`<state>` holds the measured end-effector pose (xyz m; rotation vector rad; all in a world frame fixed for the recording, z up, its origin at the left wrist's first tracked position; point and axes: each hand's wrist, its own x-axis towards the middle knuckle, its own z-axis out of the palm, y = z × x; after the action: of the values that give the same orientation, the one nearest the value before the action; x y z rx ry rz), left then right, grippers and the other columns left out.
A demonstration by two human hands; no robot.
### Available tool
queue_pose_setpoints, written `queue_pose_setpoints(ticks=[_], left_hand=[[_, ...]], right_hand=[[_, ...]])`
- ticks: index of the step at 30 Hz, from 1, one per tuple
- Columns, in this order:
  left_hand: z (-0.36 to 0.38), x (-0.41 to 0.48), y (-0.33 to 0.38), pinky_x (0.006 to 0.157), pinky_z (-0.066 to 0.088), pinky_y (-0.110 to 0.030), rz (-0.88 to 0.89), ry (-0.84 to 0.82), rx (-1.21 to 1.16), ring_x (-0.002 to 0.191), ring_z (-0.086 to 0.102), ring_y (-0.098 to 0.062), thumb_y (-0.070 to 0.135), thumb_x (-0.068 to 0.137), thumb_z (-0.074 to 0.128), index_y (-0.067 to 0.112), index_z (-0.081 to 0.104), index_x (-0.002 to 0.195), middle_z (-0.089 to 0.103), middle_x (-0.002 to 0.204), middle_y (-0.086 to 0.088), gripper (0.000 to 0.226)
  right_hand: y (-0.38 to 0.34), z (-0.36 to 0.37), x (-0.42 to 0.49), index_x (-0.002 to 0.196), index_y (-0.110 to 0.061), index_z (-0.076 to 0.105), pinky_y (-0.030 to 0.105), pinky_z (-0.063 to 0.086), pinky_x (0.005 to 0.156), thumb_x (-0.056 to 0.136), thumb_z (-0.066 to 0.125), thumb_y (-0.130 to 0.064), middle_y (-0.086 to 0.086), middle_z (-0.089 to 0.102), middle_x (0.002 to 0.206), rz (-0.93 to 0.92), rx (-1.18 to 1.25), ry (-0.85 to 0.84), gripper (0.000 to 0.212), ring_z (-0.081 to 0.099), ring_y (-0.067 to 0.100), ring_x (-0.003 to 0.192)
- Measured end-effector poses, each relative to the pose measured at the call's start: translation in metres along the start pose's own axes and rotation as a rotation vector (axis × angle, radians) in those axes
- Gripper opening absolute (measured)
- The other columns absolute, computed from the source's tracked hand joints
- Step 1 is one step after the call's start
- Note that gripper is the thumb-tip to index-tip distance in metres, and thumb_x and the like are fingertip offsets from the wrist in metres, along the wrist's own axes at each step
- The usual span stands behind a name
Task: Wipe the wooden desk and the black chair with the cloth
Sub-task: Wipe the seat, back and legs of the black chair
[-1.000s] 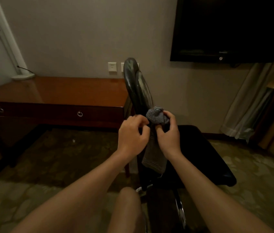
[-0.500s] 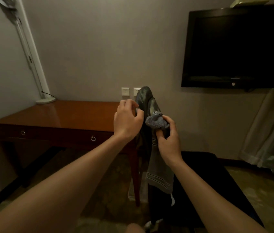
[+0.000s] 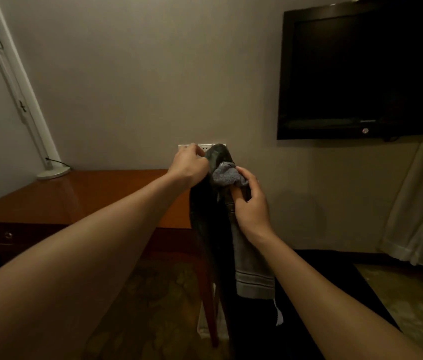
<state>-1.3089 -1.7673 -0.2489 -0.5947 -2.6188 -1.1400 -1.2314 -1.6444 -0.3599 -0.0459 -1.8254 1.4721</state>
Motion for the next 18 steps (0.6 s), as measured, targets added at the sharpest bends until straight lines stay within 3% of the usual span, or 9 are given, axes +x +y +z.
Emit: queue_pose_setpoints(ticks=[5,7,11,13,15,18], left_hand=[[0.018,0.028,-0.013,0.075,0.042,-0.024,-0.116,0.093,-0.206,0.104,0.05,-0.02,0.005,0.097,0.038,0.006,0.054,0.122,0.053,0.119,-0.01,0.029],[0.022,0.03,-0.014,0.062,0.037,-0.02,-0.164,0.124,-0.295,0.096,0.051,-0.017,0.012,0.104,0.034,0.007,0.053,0.119,0.054,0.111,-0.007,0.025],[0.018,0.027,-0.012,0.075,0.05,-0.033,-0.311,0.119,-0.517,0.091,0.057,-0.019,0.03,0.107,0.029,0.009,0.053,0.114,0.059,0.109,-0.01,0.032],[0.012,0.02,-0.007,0.066,0.045,-0.029,-0.347,0.094,-0.556,0.083,0.055,-0.015,0.035,0.108,0.026,0.008,0.05,0.116,0.056,0.099,-0.007,0.037],[0.011,0.01,0.0,0.066,0.04,-0.028,-0.316,0.051,-0.508,0.081,0.053,-0.014,0.039,0.108,0.023,0.008,0.051,0.122,0.054,0.095,-0.004,0.045],[0.013,-0.007,-0.001,0.077,0.038,-0.03,-0.137,-0.005,-0.353,0.091,0.054,-0.013,0.046,0.108,0.023,0.009,0.05,0.13,0.057,0.112,-0.005,0.052]], right_hand=[[0.005,0.019,0.044,0.134,-0.04,0.055,0.043,0.047,0.108,0.1,0.056,-0.024,-0.013,0.057,0.137,-0.022,0.078,-0.037,0.037,0.051,0.004,0.127],[0.005,0.026,0.053,0.134,-0.041,0.055,0.043,0.048,0.107,0.1,0.057,-0.023,-0.014,0.057,0.136,-0.016,0.125,-0.064,0.038,0.052,0.005,0.127],[0.001,0.03,0.048,0.131,-0.048,0.056,0.044,0.047,0.108,0.1,0.057,-0.026,-0.021,0.056,0.135,0.011,0.097,-0.147,0.038,0.049,0.007,0.13],[-0.004,0.029,0.04,0.126,-0.055,0.056,0.044,0.046,0.108,0.1,0.057,-0.026,-0.035,0.053,0.126,-0.013,0.064,-0.174,0.039,0.047,0.005,0.129],[-0.009,0.026,0.036,0.122,-0.061,0.053,0.042,0.044,0.11,0.1,0.056,-0.026,-0.042,0.049,0.119,-0.022,0.015,-0.197,0.042,0.043,0.003,0.128],[-0.012,0.024,0.027,0.117,-0.071,0.044,0.042,0.037,0.114,0.1,0.055,-0.03,-0.027,0.045,0.126,-0.04,-0.067,-0.275,0.045,0.034,0.007,0.13]])
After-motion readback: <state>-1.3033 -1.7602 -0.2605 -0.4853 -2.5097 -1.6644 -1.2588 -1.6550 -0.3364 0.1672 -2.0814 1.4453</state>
